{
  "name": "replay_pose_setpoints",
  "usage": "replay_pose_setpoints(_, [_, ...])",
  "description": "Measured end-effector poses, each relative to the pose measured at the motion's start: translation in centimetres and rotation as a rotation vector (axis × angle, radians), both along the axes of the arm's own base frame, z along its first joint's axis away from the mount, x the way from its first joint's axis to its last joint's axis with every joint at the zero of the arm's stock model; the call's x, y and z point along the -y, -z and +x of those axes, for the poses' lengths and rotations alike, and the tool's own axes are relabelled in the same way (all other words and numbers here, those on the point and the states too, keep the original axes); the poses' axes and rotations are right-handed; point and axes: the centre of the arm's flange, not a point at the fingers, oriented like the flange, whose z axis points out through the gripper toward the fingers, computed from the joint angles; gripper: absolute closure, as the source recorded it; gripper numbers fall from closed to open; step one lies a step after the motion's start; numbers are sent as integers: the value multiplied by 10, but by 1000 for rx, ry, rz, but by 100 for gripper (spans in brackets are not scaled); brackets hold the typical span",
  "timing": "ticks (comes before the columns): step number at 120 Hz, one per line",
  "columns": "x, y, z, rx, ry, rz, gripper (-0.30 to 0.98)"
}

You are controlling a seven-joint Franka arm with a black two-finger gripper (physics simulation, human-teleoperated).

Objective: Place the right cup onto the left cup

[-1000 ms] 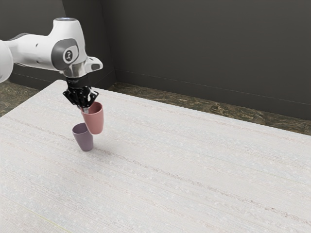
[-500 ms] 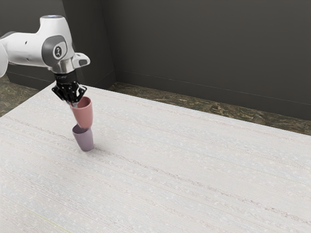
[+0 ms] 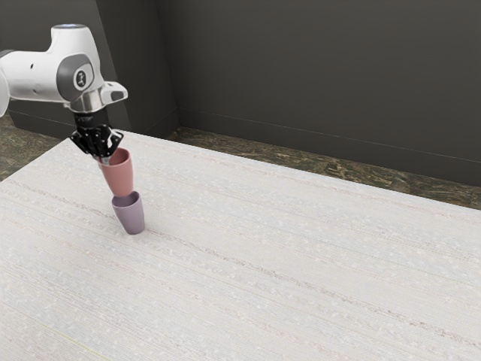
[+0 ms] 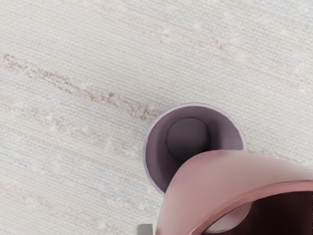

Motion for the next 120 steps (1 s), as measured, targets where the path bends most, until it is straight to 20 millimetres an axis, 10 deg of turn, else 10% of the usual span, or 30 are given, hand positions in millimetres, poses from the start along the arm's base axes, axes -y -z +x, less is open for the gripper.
replay_pose_setpoints(120, [-16, 29, 20, -32, 9, -1, 78])
